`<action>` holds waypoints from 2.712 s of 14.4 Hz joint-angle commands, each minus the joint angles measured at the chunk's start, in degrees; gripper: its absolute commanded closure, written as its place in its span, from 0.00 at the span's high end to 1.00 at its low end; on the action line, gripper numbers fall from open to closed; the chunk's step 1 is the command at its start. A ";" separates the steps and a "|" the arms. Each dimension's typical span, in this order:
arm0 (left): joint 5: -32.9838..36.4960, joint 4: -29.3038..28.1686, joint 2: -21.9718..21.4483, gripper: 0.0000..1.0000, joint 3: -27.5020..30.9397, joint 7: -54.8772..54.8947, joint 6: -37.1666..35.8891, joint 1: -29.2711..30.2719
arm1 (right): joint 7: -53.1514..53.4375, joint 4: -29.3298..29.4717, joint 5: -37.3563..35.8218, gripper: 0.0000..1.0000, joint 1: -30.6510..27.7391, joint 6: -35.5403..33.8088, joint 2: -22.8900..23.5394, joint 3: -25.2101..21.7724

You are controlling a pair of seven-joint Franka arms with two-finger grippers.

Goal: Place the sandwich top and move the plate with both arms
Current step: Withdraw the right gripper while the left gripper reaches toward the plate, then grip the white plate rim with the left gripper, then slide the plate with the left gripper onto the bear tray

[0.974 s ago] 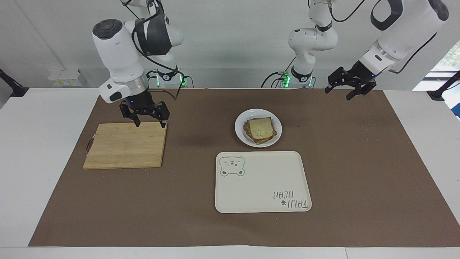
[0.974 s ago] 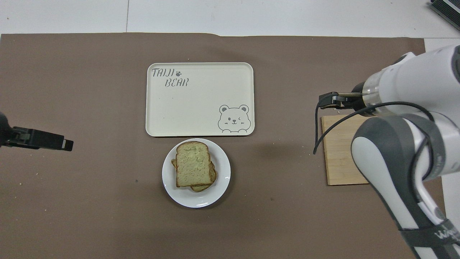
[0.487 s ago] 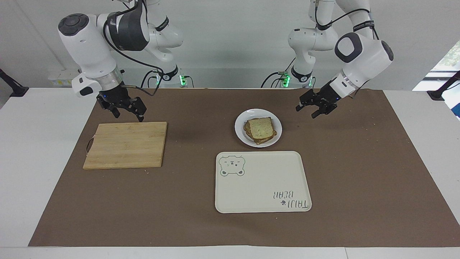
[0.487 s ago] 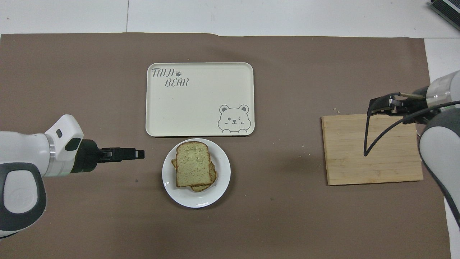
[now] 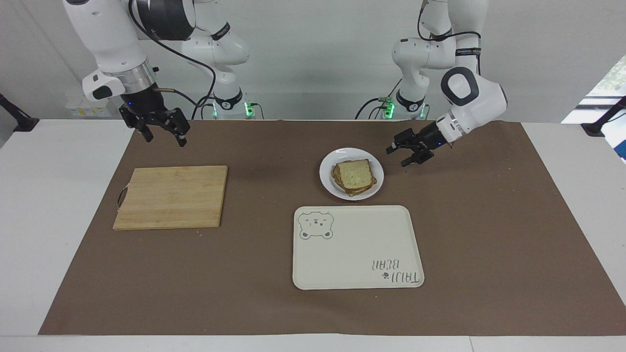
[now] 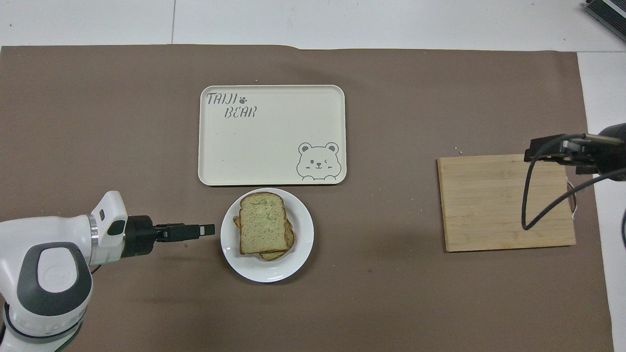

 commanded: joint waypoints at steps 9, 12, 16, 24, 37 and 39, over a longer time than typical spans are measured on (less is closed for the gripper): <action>-25.96 -7.02 9.99 0.95 0.28 27.97 0.78 -0.12 | -10.43 2.89 -3.74 1.00 -2.13 -8.66 -3.15 -0.83; -29.24 -7.38 9.91 0.88 0.28 29.48 -2.20 0.49 | -10.79 3.42 -4.70 1.00 -1.96 -9.53 -2.19 -0.57; -31.35 -7.38 9.82 0.77 0.28 29.48 -2.65 0.23 | -12.55 4.12 -6.22 1.00 -0.11 -9.54 -1.65 -0.13; -31.44 -8.87 9.47 0.15 0.19 29.13 -2.91 -0.30 | -9.04 6.13 -3.92 1.00 -0.11 -11.03 -0.08 -0.13; -31.88 -7.04 9.64 0.00 0.36 26.94 -9.50 1.19 | -9.04 6.93 -2.69 1.00 -0.55 -11.03 0.28 -0.66; -31.88 -4.84 10.78 0.00 0.36 26.85 -9.68 1.37 | -9.04 6.93 -2.69 1.00 -0.55 -11.03 0.28 -0.66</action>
